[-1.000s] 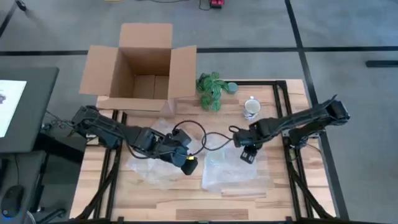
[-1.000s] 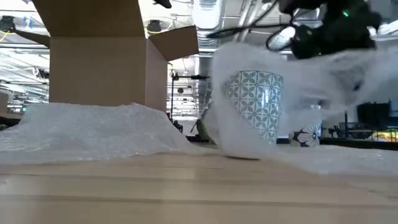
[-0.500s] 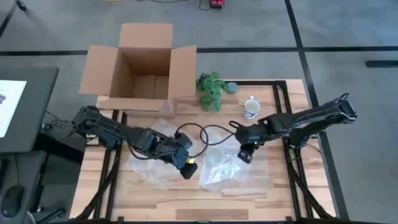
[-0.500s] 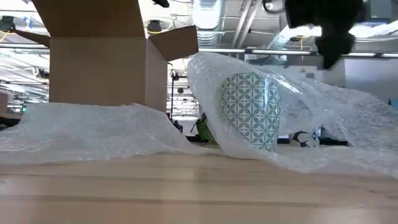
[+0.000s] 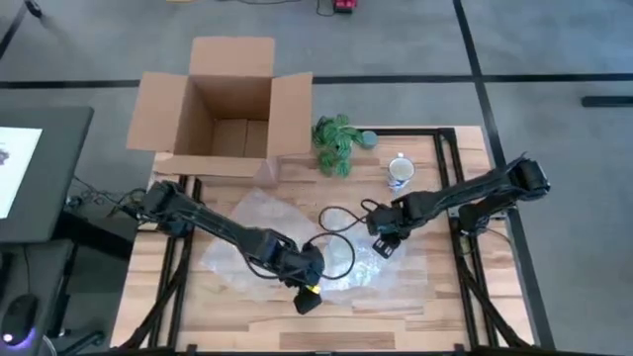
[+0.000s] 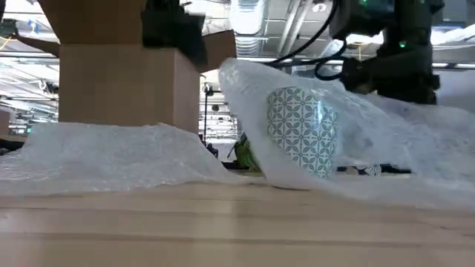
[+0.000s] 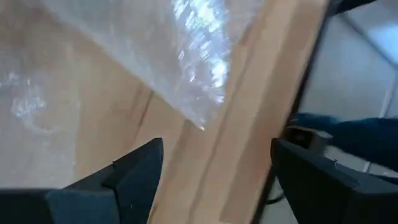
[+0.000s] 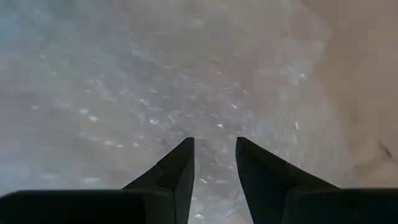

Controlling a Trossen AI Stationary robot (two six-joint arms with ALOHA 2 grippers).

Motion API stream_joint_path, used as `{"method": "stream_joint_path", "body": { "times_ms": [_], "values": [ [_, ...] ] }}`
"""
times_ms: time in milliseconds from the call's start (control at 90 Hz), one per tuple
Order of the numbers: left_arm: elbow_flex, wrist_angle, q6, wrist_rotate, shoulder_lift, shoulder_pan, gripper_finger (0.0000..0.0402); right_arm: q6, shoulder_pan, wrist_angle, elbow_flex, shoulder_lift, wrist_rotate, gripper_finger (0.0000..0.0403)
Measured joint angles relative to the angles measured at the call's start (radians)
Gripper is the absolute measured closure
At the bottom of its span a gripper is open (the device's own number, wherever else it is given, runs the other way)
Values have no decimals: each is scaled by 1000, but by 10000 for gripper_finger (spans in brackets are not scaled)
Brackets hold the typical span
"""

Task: Wrap mug
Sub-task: Wrap the green mug with the bubble wrap

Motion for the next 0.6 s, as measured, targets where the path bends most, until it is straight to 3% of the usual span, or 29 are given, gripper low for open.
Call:
{"method": "stream_joint_path", "body": {
  "times_ms": [211, 378, 600],
  "values": [
    [0, 18, -59, 35, -30, -10, 125, -11, 12, -139, 66, -46, -45, 296],
    [3, 23, -114, -71, -74, -30, 125, -86, -17, -129, 129, -139, -21, 296],
    [1, 28, -386, -99, -14, -41, 125, -173, -118, -93, 136, -214, -10, 296]
  ]
}}
